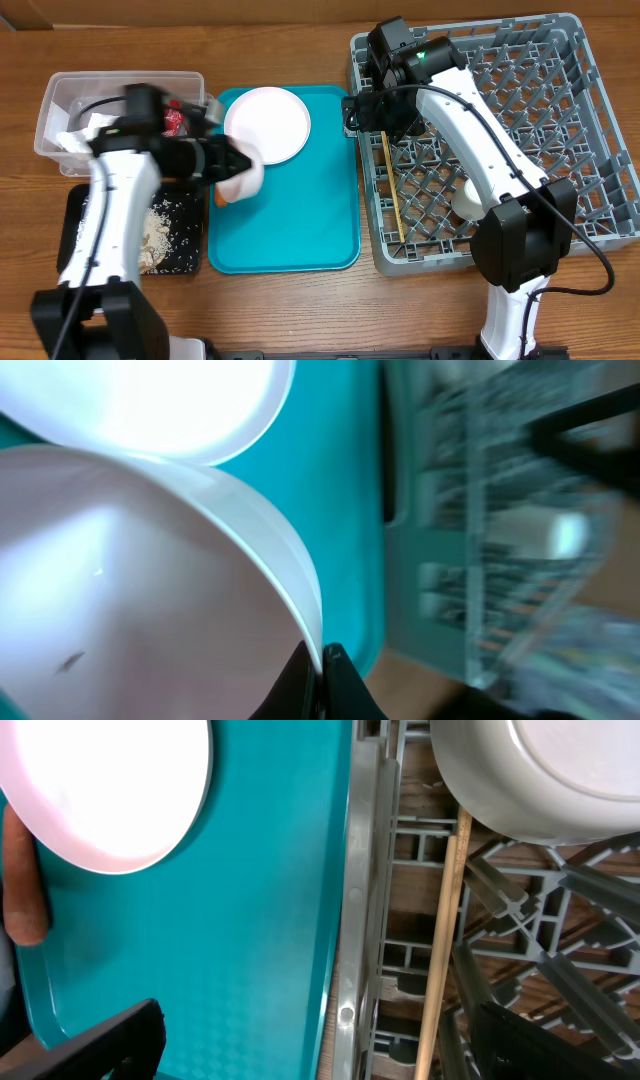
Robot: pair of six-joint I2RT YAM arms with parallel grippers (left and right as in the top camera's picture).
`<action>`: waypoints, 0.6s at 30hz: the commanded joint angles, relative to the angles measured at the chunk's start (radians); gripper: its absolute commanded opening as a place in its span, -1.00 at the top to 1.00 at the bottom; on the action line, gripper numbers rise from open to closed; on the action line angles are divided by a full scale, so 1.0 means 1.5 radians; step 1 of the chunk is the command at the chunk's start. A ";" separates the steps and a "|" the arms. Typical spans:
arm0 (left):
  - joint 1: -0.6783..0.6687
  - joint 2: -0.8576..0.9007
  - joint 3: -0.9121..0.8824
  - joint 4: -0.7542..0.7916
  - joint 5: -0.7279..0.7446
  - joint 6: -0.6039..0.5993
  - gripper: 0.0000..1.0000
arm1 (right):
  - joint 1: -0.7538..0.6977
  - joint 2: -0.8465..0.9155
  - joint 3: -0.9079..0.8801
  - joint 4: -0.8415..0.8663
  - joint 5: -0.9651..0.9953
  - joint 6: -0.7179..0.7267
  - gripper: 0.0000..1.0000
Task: Sort waste into correct bins and load items into the dishwasher
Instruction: 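Carry the empty pink bowl back and set it on the teal tray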
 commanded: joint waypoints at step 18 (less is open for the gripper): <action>-0.390 0.108 0.010 0.077 -0.334 -0.220 0.89 | 0.003 -0.017 0.014 0.002 -0.003 0.002 -1.00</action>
